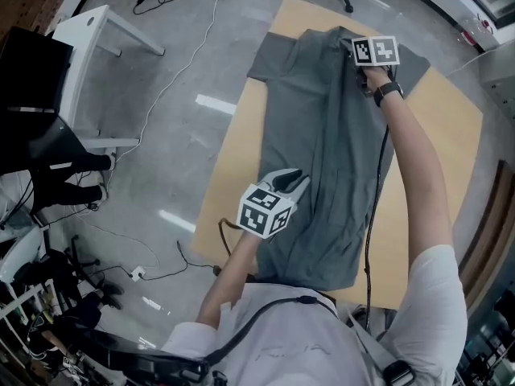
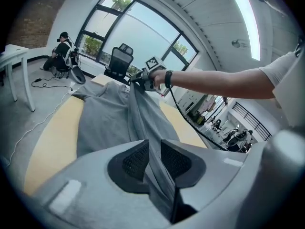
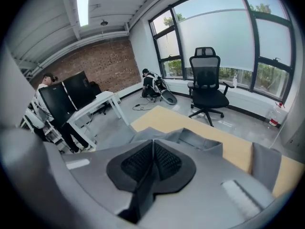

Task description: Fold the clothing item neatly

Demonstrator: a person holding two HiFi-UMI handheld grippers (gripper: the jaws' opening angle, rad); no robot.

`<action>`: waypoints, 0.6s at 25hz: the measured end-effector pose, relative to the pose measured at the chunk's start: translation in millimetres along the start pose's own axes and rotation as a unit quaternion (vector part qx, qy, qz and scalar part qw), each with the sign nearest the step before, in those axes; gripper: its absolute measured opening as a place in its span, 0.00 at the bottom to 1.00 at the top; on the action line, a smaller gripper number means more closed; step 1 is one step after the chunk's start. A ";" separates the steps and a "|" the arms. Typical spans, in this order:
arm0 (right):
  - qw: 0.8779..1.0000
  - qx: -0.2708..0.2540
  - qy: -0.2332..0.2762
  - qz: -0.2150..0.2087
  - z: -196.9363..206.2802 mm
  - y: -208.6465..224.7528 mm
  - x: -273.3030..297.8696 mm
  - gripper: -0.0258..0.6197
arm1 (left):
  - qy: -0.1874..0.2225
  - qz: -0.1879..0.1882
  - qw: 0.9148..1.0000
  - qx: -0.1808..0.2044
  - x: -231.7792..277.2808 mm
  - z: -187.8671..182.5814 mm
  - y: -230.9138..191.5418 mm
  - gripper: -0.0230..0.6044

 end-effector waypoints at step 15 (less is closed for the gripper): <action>0.991 0.002 0.131 0.036 110.5 -36.7 -136.7 0.09 | 0.048 -0.055 0.997 0.025 -36.1 -9.2 -9.5 0.17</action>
Point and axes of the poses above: the fingertips, and each gripper's own axes: x forward along the fingers, y to its right, z out of its underside, the point moved 8 cm from there along -x, backward along the fingers, and after that the axes turned 3 degrees about y, right-handed, at the moved point
